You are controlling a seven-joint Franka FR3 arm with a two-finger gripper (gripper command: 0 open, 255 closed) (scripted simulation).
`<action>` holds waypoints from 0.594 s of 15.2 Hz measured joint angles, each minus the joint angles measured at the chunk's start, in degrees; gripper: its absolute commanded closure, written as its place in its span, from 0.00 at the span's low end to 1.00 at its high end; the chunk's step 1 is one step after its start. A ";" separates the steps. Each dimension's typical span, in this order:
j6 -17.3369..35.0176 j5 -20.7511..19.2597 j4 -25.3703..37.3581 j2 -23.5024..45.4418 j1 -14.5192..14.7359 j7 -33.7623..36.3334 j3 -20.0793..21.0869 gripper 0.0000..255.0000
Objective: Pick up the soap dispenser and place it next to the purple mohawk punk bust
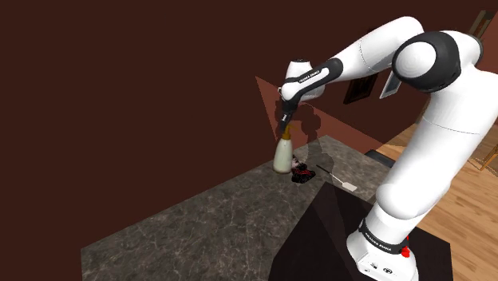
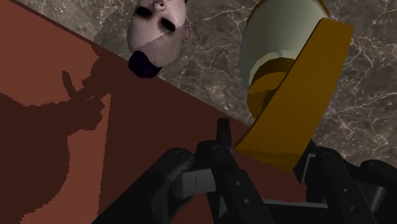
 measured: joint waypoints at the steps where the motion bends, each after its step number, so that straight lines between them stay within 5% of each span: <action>1: 0.58 0.04 -0.09 0.47 -0.06 -0.11 -0.04 1.00; 9: 6.53 -0.04 -2.29 4.24 -0.07 0.22 -0.05 1.00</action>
